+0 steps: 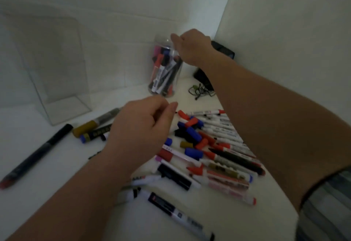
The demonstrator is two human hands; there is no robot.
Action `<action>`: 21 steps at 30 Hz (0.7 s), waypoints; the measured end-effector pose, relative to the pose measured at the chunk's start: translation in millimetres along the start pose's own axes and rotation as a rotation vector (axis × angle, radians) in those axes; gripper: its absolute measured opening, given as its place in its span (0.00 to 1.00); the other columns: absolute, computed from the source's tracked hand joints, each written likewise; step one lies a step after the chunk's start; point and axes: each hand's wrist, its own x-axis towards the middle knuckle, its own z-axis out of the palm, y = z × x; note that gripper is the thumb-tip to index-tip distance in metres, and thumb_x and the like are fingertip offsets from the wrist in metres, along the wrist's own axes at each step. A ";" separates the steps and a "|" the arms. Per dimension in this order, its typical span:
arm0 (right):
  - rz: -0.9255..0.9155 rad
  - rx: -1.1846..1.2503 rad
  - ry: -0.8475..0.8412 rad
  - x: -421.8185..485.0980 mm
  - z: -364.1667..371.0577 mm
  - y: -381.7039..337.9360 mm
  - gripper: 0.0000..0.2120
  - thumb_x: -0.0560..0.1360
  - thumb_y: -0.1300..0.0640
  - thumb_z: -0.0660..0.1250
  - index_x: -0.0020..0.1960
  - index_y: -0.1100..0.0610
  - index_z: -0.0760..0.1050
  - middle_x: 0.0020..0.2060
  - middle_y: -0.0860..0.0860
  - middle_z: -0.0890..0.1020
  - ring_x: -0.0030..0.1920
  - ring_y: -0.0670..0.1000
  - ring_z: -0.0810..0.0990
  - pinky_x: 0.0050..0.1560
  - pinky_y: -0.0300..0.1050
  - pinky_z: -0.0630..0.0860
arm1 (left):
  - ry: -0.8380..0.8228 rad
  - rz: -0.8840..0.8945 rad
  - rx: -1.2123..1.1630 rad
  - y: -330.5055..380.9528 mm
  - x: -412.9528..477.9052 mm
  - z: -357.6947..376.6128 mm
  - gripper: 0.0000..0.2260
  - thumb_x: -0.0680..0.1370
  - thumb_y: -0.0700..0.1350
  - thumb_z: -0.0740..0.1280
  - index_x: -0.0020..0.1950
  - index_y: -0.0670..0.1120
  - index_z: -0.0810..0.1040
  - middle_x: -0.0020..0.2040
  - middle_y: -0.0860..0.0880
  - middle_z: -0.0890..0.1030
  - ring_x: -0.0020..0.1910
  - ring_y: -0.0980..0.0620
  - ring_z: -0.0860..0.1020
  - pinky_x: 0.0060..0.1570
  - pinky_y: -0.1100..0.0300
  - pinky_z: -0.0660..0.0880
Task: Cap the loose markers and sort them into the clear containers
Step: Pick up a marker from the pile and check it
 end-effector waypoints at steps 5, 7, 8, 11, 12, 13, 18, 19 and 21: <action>0.054 0.483 0.473 -55.5 -17.4 9.4 0.16 0.81 0.48 0.61 0.66 0.52 0.75 0.56 0.47 0.79 0.57 0.46 0.75 0.61 0.42 0.72 | -0.010 -0.036 0.006 4.1 -1.5 0.0 0.14 0.81 0.50 0.64 0.38 0.46 0.77 0.27 0.53 0.73 0.32 0.54 0.74 0.30 0.64 0.67; -0.007 0.529 0.264 -103.0 -34.0 10.3 0.08 0.80 0.51 0.66 0.55 0.53 0.79 0.44 0.43 0.81 0.43 0.40 0.79 0.48 0.36 0.77 | 0.003 -0.052 0.005 6.4 -1.7 -3.6 0.14 0.82 0.50 0.64 0.37 0.48 0.76 0.26 0.55 0.72 0.30 0.61 0.74 0.29 0.70 0.65; -0.068 0.512 0.064 -129.4 -41.5 9.7 0.05 0.79 0.52 0.68 0.50 0.52 0.80 0.39 0.43 0.82 0.38 0.39 0.79 0.43 0.34 0.76 | -0.007 -0.066 0.013 7.3 -0.8 -5.2 0.14 0.82 0.50 0.64 0.37 0.49 0.75 0.26 0.55 0.72 0.30 0.63 0.74 0.29 0.72 0.65; -0.195 0.306 -0.469 -192.6 -51.6 15.0 0.04 0.76 0.48 0.70 0.44 0.47 0.82 0.34 0.41 0.81 0.36 0.36 0.79 0.39 0.33 0.71 | -0.185 -0.179 0.163 5.6 6.0 -6.6 0.13 0.81 0.54 0.65 0.38 0.51 0.77 0.31 0.54 0.75 0.33 0.58 0.74 0.32 0.64 0.66; -0.182 0.247 -0.611 -206.5 -49.7 17.6 0.04 0.76 0.46 0.70 0.44 0.45 0.82 0.35 0.40 0.81 0.39 0.35 0.79 0.40 0.33 0.70 | -0.280 -0.205 0.234 2.9 8.4 -8.0 0.12 0.80 0.55 0.66 0.38 0.53 0.77 0.33 0.55 0.76 0.34 0.58 0.74 0.33 0.61 0.66; -0.161 0.216 -0.722 -217.3 -46.5 20.2 0.03 0.76 0.46 0.70 0.46 0.43 0.82 0.38 0.38 0.82 0.40 0.35 0.79 0.41 0.32 0.69 | -0.374 -0.213 0.289 0.6 10.3 -10.1 0.11 0.79 0.55 0.67 0.39 0.54 0.78 0.35 0.56 0.77 0.35 0.59 0.75 0.34 0.61 0.66; -0.076 0.210 -0.852 -237.2 -33.0 30.5 0.04 0.77 0.46 0.69 0.43 0.38 0.78 0.43 0.36 0.79 0.44 0.38 0.78 0.41 0.29 0.67 | -0.678 -0.160 0.389 5.3 9.2 -19.1 0.03 0.78 0.52 0.71 0.46 0.61 0.81 0.43 0.63 0.76 0.42 0.64 0.75 0.41 0.68 0.68; -0.077 0.205 -0.858 -237.9 -30.7 33.1 0.05 0.77 0.46 0.70 0.42 0.37 0.77 0.44 0.36 0.79 0.44 0.38 0.77 0.41 0.29 0.67 | -0.686 -0.146 0.401 7.0 8.2 -18.2 0.04 0.78 0.51 0.70 0.46 0.62 0.80 0.43 0.64 0.76 0.42 0.64 0.75 0.41 0.68 0.68; -0.086 0.186 -0.848 -241.4 -28.1 38.0 0.07 0.77 0.46 0.69 0.41 0.37 0.76 0.43 0.36 0.78 0.44 0.38 0.77 0.41 0.31 0.67 | -0.654 -0.122 0.404 10.3 7.2 -14.7 0.05 0.78 0.50 0.70 0.46 0.62 0.80 0.43 0.64 0.76 0.42 0.64 0.75 0.41 0.69 0.67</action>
